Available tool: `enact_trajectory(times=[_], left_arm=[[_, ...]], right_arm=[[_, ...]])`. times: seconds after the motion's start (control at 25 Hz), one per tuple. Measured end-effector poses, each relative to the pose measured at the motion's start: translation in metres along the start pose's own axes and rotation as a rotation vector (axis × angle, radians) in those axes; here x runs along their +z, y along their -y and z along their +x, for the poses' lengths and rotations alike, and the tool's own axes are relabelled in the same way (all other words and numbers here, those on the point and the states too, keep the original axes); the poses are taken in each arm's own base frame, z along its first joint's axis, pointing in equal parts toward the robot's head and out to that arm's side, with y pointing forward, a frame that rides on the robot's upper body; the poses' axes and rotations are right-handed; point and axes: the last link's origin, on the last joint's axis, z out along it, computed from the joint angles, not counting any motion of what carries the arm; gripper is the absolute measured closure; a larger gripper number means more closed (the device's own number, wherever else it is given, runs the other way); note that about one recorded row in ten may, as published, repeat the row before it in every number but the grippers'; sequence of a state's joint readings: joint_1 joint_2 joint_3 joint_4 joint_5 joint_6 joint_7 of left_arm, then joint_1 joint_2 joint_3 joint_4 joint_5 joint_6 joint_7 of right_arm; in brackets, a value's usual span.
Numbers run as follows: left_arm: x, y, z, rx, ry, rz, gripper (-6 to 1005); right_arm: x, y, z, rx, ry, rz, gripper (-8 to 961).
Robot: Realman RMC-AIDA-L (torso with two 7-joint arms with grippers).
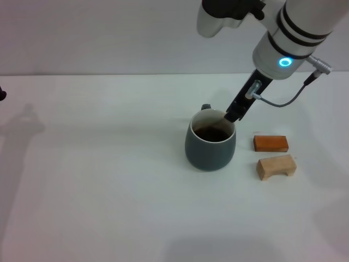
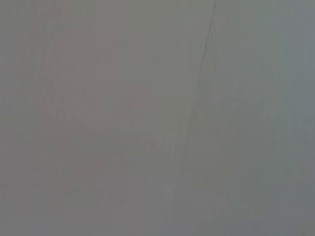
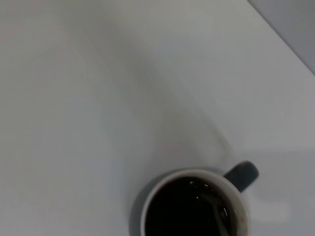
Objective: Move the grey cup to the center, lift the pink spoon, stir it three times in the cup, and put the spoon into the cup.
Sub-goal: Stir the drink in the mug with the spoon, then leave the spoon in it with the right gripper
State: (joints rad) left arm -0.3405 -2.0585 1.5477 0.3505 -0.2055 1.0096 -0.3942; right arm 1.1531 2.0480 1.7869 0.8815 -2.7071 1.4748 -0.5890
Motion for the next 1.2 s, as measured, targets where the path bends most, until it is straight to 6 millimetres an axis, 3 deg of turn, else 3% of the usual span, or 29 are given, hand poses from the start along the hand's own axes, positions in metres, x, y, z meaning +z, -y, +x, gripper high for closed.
enact_trajectory(times=[0.36, 0.84, 1.2], left_arm=[[-0.002, 0.001, -0.001, 0.001, 0.002, 0.004, 1001], [-0.003, 0.001, -0.001, 0.000, 0.002, 0.004, 1001], [-0.002, 0.000, -0.002, 0.000, 0.004, 0.002, 1001]], right_arm=[[-0.004, -0.012, -0.002, -0.032, -0.008, -0.064, 823], [-0.003, -0.002, 0.000, -0.009, -0.010, -0.005, 824], [-0.004, -0.012, -0.004, -0.050, 0.006, -0.068, 825]])
